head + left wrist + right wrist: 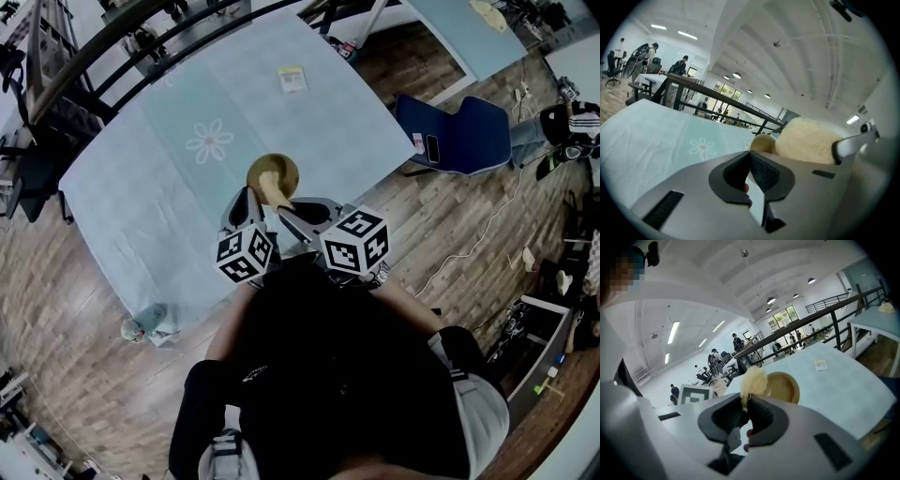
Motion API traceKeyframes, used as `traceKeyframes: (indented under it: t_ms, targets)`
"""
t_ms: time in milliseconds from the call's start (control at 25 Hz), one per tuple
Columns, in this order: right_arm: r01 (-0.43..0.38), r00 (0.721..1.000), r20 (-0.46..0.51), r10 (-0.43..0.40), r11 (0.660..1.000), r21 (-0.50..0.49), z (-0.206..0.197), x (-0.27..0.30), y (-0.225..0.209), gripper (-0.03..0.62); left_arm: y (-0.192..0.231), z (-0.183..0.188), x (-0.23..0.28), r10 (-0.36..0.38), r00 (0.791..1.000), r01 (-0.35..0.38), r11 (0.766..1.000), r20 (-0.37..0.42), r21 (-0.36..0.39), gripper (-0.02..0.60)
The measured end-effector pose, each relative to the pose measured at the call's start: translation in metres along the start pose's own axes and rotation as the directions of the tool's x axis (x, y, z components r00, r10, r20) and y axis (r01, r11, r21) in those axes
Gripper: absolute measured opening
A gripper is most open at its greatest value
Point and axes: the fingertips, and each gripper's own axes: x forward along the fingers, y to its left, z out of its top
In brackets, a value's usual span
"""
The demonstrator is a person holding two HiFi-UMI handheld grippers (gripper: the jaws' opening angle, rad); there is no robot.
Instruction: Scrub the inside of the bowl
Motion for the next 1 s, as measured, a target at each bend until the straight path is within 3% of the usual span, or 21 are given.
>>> traceKeyframes:
  t_ms: [200,520,840,1000]
  targets:
    - [0.013,1.0,0.0,-0.013,1.0,0.02,-0.005,-0.001,-0.001,0.043,0.048,-0.043,0.023,0.057,0.99,-0.073,0.989,-0.128,-0.127,0.017]
    - [0.046,0.999,0.008,-0.046,0.998,0.045,-0.008,-0.007,-0.011,0.043,0.104,-0.121,0.043,0.149,0.942,-0.232,0.937,-0.299,-0.263,0.017]
    - [0.052,0.999,-0.004,-0.052,0.997,0.063,-0.013,-0.006,-0.011,0.043,0.134,-0.159,0.048,0.187,0.912,-0.317,0.885,-0.365,-0.341,0.017]
    - [0.057,0.998,-0.007,-0.057,0.996,0.074,-0.015,-0.006,-0.013,0.043,0.138,-0.164,0.048,0.182,0.916,-0.318,0.872,-0.357,-0.373,0.017]
